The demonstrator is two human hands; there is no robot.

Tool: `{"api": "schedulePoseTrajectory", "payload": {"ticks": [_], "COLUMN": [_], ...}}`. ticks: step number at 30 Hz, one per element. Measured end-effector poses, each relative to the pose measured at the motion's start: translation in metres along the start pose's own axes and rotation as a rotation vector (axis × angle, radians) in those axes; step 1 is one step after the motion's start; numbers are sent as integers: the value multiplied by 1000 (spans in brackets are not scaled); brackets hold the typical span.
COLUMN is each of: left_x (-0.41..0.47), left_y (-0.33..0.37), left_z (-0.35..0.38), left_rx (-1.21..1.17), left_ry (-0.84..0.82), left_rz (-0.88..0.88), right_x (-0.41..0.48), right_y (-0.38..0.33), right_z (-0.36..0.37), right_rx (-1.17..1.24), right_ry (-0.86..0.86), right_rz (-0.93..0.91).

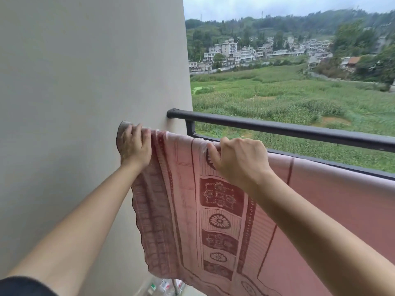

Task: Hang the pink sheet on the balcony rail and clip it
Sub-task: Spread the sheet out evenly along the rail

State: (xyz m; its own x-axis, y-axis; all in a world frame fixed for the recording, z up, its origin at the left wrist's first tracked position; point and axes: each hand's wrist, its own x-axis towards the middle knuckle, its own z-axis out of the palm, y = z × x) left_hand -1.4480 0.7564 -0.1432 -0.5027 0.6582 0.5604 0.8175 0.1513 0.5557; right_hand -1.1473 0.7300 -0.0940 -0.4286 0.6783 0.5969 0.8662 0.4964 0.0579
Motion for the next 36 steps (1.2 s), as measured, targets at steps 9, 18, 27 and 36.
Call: {"api": "schedulePoseTrajectory", "payload": {"ticks": [9,18,27,36], "left_x": [62,110,120,70], "left_y": [-78,-103,-85,-18], "left_z": [-15,-13,-4,-4], "left_rx": [-203,-364,-115,-109], "left_ry": [-91,122,51,182], "left_rz": [74,-99,-258,-28], "right_x": [60,66,48,2], "right_y": [-75,-82,-71,-7], "right_z": [40,54,48,23], "right_rx": [-9,-170,-191,-248], "right_ry": [-19,76,73,123], "right_rz": [4,-11,-24,49]}}
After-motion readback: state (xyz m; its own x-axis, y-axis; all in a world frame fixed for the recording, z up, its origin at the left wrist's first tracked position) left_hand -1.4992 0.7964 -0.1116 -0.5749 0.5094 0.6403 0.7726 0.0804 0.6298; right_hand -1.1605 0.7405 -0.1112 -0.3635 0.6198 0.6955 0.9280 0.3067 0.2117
